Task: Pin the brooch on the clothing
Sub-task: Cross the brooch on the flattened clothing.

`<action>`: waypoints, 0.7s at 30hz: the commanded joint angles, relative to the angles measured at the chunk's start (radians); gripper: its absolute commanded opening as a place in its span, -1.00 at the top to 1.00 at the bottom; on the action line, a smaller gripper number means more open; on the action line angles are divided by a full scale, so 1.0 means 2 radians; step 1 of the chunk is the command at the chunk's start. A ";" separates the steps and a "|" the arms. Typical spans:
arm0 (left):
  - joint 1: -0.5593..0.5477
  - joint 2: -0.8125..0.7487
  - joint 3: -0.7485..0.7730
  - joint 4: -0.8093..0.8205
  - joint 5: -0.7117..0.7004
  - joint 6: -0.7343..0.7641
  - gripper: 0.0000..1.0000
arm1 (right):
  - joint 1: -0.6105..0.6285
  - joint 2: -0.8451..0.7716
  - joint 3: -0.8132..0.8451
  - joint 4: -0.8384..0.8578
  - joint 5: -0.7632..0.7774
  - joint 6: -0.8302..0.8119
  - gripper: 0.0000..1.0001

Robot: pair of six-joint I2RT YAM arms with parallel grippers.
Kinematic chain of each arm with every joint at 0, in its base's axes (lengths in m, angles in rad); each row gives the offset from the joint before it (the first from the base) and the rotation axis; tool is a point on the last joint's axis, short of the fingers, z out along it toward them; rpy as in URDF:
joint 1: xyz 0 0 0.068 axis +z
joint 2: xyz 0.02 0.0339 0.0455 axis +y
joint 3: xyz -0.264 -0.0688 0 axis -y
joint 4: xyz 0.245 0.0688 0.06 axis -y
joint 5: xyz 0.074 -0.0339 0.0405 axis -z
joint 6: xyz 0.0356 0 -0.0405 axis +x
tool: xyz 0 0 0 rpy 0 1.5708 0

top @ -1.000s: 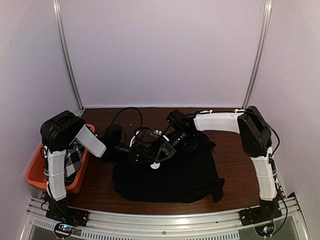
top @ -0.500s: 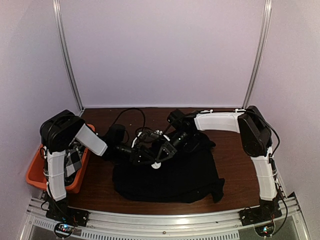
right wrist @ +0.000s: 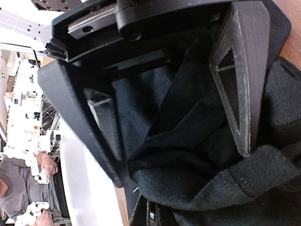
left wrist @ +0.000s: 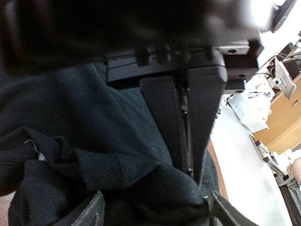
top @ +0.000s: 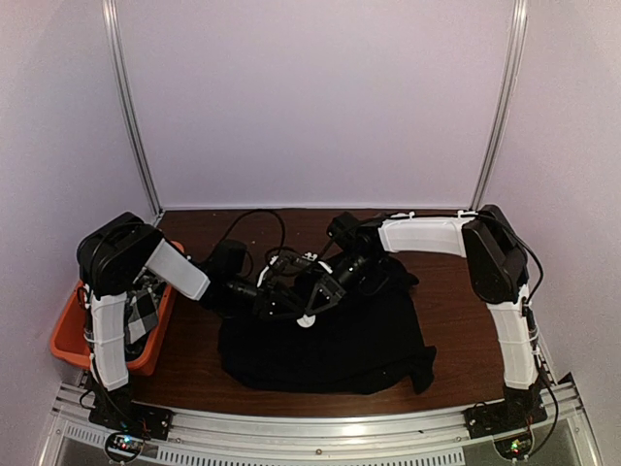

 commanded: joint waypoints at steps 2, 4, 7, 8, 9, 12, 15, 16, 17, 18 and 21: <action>-0.017 -0.007 -0.020 0.084 0.035 -0.046 -0.58 | 0.001 -0.006 0.006 0.016 0.003 -0.021 1.00; -0.015 -0.010 -0.031 0.121 0.039 -0.080 -0.53 | 0.001 -0.008 0.007 0.016 0.009 -0.026 1.00; -0.017 -0.009 -0.039 0.149 0.040 -0.106 -0.27 | -0.001 -0.012 0.005 0.024 0.021 -0.027 1.00; -0.017 -0.008 -0.042 0.158 0.039 -0.113 -0.19 | -0.002 -0.013 0.004 0.028 0.024 -0.024 1.00; -0.017 -0.008 -0.044 0.165 0.039 -0.120 -0.12 | -0.003 -0.014 0.004 0.033 0.026 -0.022 1.00; -0.017 -0.007 -0.051 0.178 0.040 -0.130 -0.05 | -0.008 -0.015 0.003 0.050 0.027 -0.008 1.00; -0.018 -0.006 -0.054 0.182 0.041 -0.131 0.04 | -0.010 -0.014 0.003 0.061 0.027 0.000 1.00; -0.018 -0.005 -0.054 0.180 0.041 -0.131 0.06 | -0.010 -0.015 0.003 0.065 0.024 0.001 1.00; -0.018 -0.004 -0.054 0.181 0.041 -0.131 0.08 | -0.010 -0.015 0.003 0.067 0.020 0.002 1.00; -0.018 -0.002 -0.053 0.181 0.042 -0.131 0.09 | -0.011 -0.017 0.002 0.072 0.016 0.004 1.00; -0.020 -0.001 -0.056 0.192 0.043 -0.137 0.12 | -0.011 -0.020 -0.003 0.084 0.005 0.006 1.00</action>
